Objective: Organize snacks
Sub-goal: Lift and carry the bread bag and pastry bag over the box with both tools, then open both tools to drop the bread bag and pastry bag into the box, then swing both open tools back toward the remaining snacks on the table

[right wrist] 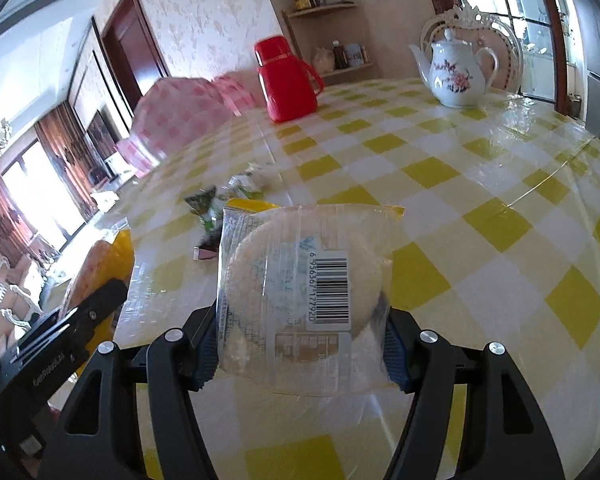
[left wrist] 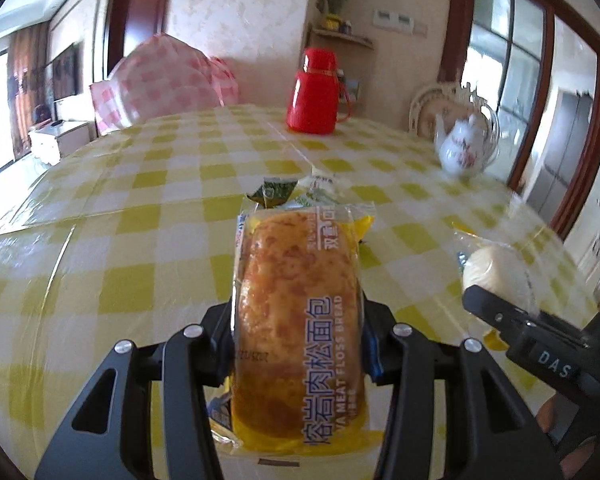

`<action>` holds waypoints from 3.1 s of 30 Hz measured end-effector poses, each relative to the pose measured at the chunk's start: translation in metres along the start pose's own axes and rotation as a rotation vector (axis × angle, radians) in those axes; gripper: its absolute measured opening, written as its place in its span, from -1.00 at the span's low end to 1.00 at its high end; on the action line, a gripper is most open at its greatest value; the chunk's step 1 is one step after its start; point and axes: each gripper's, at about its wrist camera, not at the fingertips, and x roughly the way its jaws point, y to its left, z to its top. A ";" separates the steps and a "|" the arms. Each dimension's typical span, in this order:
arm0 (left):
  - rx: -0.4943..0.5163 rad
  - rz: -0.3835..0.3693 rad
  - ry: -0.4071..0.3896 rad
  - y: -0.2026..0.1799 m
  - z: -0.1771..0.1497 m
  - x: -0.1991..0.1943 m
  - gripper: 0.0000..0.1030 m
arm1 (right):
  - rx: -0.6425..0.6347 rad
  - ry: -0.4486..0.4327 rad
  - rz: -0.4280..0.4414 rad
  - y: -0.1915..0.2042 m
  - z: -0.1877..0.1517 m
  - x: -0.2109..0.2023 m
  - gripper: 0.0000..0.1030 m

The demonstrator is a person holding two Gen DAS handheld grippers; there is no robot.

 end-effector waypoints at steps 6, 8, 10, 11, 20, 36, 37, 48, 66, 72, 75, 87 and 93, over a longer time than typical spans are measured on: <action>-0.034 0.051 -0.086 -0.003 -0.022 -0.050 -0.06 | -0.021 -0.098 0.056 0.015 -0.012 -0.048 0.25; -0.048 0.057 -0.099 -0.002 -0.027 -0.063 -0.06 | -0.010 -0.120 0.080 0.018 -0.017 -0.064 0.25; -0.053 0.067 -0.117 -0.001 -0.033 -0.078 -0.06 | -0.013 -0.143 0.100 0.023 -0.024 -0.078 0.25; -0.054 0.071 -0.124 0.000 -0.035 -0.085 -0.06 | -0.023 -0.153 0.108 0.027 -0.030 -0.086 0.25; -0.072 0.121 -0.139 0.021 -0.060 -0.134 -0.05 | -0.102 -0.135 0.195 0.064 -0.064 -0.117 0.25; -0.087 0.272 -0.184 0.096 -0.100 -0.234 -0.05 | -0.340 -0.078 0.356 0.175 -0.126 -0.148 0.25; -0.090 0.287 -0.188 0.103 -0.103 -0.242 -0.05 | -0.360 -0.073 0.371 0.183 -0.131 -0.151 0.25; -0.146 0.426 -0.150 0.185 -0.131 -0.295 -0.05 | -0.577 -0.009 0.502 0.271 -0.187 -0.172 0.25; -0.192 0.584 0.076 0.270 -0.157 -0.305 0.00 | -0.803 0.174 0.609 0.333 -0.270 -0.161 0.25; -0.193 0.692 0.041 0.272 -0.155 -0.323 0.84 | -0.816 0.246 0.673 0.335 -0.280 -0.155 0.49; -0.179 0.713 0.022 0.264 -0.152 -0.325 0.96 | -0.806 0.201 0.678 0.326 -0.270 -0.163 0.58; -0.206 0.332 -0.050 0.158 -0.068 -0.256 0.96 | -0.480 0.044 0.312 0.179 -0.138 -0.122 0.68; -0.152 0.139 0.079 0.073 -0.012 -0.115 0.96 | -0.222 0.037 0.128 0.066 -0.080 -0.092 0.69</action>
